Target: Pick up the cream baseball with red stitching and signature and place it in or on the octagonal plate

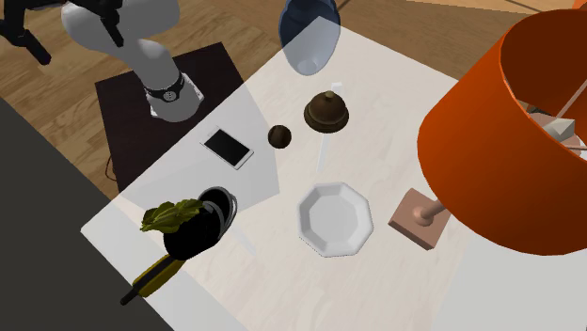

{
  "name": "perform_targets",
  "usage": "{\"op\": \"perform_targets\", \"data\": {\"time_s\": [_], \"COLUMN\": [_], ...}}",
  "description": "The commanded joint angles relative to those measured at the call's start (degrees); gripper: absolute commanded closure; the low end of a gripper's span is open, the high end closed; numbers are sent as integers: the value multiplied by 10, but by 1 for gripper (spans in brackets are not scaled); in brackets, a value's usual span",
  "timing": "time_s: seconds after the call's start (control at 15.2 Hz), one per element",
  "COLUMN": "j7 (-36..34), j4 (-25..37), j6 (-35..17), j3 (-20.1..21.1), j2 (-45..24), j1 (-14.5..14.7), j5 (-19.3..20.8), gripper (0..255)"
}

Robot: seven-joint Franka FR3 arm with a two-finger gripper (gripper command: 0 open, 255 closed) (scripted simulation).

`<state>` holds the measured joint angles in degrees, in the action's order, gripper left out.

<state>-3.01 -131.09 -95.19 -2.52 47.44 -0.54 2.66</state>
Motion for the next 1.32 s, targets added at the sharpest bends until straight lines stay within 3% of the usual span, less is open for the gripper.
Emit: {"op": "perform_targets", "data": {"time_s": [0.0, 0.66, 1.25], "j7": [0, -65, -129], "j4": [0, -187, -310], "j6": [0, -137, -291], "j3": [0, 62, 137], "j2": [0, 50, 24], "j1": [0, 35, 91], "j5": [0, -58, -129], "gripper": [0, 0, 0]}}
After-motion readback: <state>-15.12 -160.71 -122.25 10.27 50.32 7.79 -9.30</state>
